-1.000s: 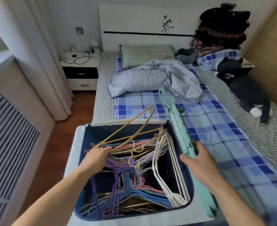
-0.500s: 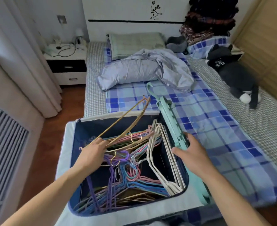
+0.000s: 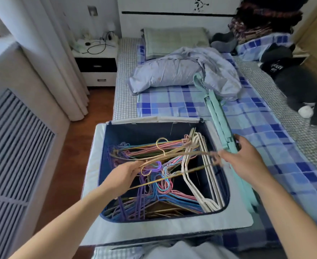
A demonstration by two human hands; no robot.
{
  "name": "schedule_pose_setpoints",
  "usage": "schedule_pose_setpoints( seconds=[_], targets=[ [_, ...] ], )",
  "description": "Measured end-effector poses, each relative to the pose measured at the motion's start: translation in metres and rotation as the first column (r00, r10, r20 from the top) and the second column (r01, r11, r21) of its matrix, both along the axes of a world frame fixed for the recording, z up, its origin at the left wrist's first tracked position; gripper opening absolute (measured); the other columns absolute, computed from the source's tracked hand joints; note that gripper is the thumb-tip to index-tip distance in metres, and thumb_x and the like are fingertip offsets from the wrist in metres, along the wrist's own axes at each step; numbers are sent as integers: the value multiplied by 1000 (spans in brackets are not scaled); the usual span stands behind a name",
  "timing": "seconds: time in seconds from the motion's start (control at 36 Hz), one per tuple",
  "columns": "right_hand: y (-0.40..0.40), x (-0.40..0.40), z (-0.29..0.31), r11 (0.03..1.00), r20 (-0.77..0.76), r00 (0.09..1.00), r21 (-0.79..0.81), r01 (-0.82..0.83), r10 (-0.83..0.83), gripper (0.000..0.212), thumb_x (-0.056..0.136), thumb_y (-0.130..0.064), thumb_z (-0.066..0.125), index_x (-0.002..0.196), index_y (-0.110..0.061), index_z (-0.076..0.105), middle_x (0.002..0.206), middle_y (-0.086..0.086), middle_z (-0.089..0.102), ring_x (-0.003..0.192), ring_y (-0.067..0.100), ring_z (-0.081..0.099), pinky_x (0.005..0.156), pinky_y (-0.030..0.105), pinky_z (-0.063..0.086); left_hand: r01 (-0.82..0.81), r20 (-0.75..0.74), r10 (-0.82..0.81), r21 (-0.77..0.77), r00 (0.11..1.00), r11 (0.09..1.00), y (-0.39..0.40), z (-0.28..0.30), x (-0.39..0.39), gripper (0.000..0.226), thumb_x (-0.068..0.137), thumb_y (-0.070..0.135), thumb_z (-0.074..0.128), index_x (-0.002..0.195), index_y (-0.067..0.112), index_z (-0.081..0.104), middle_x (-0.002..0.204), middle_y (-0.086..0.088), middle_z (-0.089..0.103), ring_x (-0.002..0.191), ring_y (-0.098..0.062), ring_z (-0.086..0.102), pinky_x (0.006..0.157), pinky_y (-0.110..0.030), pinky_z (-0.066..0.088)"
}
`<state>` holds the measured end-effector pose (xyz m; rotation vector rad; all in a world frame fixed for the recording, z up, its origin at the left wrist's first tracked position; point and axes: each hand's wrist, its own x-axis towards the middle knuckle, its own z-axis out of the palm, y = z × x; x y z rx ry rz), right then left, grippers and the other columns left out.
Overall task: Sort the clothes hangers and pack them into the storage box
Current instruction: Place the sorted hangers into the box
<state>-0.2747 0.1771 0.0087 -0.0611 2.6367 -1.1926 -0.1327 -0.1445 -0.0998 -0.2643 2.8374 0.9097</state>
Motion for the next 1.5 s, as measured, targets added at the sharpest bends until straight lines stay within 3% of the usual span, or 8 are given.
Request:
schedule_pose_setpoints(
  seconds=[0.17, 0.39, 0.61, 0.78, 0.92, 1.08, 1.25, 1.5],
  targets=[
    [-4, 1, 10, 984, 1, 990, 107, -141, 142, 51, 82, -25, 76, 127, -36, 53, 103, -12, 69, 92, 14, 66, 84, 34, 51, 88, 350, -81, -6, 933, 996, -5, -49, 7, 40, 94, -3, 44, 120, 18, 66, 108, -6, 66, 99, -26, 64, 77, -29, 46],
    [-27, -5, -3, 837, 34, 882, 301, -458, 470, 79, 79, -26, 81, 142, -45, 37, 126, -14, 58, 104, 13, 61, 92, 37, 52, 393, 683, -306, 31, 663, 919, 25, -44, 27, 38, 98, 44, 53, 130, 24, 55, 128, -8, 53, 114, -29, 57, 95, -39, 47],
    [-70, -23, -58, 396, 130, 562, 582, -710, 817, 80, 86, -21, 72, 150, -36, 26, 153, -8, 36, 136, 18, 43, 111, 40, 40, -72, 260, 90, -80, 961, 994, 7, 0, 57, 37, 106, 28, 43, 140, 25, 58, 135, 3, 61, 116, -20, 63, 95, -33, 50],
    [-91, -16, -109, 211, 91, 371, 687, -695, 924, 84, 85, -1, 63, 152, -28, 21, 141, -4, 43, 122, 21, 46, 102, 37, 42, -251, -97, 243, -87, 965, 964, 4, -3, 94, 25, 99, 8, 56, 116, 18, 72, 106, 5, 67, 96, -19, 65, 77, -25, 48],
    [-90, -10, -140, 186, 151, 416, 724, -665, 897, 89, 87, -1, 61, 156, -26, 11, 150, 5, 35, 136, 27, 33, 109, 43, 37, -151, -136, 127, -184, 983, 971, 10, -15, 96, 24, 91, 8, 68, 112, 19, 76, 104, 5, 68, 98, -19, 64, 78, -27, 53],
    [-86, -12, -135, 171, 181, 409, 707, -686, 894, 87, 95, -57, 52, 160, -26, 3, 159, 6, 23, 147, 30, 19, 122, 45, 13, -70, -76, 55, -205, 996, 976, 11, -17, 82, 26, 100, 22, 58, 121, 25, 72, 120, 9, 65, 112, -19, 59, 91, -30, 51],
    [-73, -17, -138, 224, 183, 454, 675, -703, 872, 80, 99, -22, 55, 157, -34, 2, 156, 1, 27, 142, 26, 21, 120, 44, 16, -142, -179, 108, -190, 978, 971, -1, -12, 62, 23, 91, 6, 67, 108, 19, 76, 108, 6, 68, 106, -20, 61, 84, -34, 57],
    [-106, -58, -76, 443, 56, 546, 519, -731, 836, 71, 95, -47, 53, 156, -30, 20, 159, -4, 21, 148, 19, 16, 124, 44, 16, -327, -324, 239, -252, 915, 911, -41, 3, 30, 31, 82, -6, 69, 107, 12, 75, 113, -7, 65, 112, -30, 52, 98, -43, 47]
  ],
)
